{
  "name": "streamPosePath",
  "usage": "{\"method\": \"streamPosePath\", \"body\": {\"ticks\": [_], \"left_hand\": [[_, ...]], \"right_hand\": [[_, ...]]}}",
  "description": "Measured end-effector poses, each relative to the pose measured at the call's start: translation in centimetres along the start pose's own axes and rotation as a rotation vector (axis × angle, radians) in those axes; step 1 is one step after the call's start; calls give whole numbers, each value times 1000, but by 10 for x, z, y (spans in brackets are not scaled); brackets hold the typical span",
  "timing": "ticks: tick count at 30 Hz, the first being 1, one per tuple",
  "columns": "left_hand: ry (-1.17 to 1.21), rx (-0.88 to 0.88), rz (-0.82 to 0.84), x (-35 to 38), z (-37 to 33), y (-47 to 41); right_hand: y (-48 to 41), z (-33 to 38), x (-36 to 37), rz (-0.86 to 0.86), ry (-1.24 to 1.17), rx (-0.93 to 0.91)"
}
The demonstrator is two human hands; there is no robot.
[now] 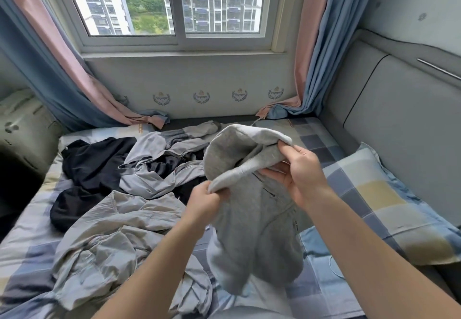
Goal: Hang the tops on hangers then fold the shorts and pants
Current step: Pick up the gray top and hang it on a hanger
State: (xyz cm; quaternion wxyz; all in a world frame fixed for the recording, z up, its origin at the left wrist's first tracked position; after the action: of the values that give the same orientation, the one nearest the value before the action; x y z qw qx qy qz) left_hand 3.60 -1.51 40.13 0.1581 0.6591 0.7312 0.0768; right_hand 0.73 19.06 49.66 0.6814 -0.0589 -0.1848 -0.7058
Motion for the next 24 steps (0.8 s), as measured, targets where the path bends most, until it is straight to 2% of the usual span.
{"method": "streamPosePath", "body": {"ticks": [3, 7, 10, 13, 16, 18, 20, 24], "left_hand": [[97, 56, -69, -21, -21, -3], [161, 191, -121, -37, -59, 3], [133, 277, -70, -40, -80, 13], [-33, 418, 94, -29, -101, 28], [-205, 567, 296, -10, -120, 41], [-239, 595, 379, -5, -124, 42], [-240, 589, 370, -13, -122, 38], [-175, 538, 222, -37, -100, 23]], "right_hand": [[3, 1, -5, 19, 38, -38], [7, -9, -9, 154, 172, -72], [14, -29, -3, 248, 392, -85], [24, -53, 15, 391, 654, -114], [30, -84, 35, 531, 533, 13], [28, -92, 40, 522, 502, 60], [25, -92, 42, 523, 527, 49], [26, -95, 41, 534, 497, 7]]}}
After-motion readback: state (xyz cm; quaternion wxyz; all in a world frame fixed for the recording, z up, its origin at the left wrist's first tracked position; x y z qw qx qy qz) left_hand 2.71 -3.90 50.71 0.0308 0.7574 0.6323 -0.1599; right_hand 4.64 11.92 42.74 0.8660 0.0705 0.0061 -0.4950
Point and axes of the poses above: each hand's wrist, its own y-axis away from the middle knuckle, its own x-axis out of the palm, z = x × y, the point moved 7 cm from there along -y, towards the middle knuckle, and after that the axes turned 2 degrees about z, right-handed, at the moved point
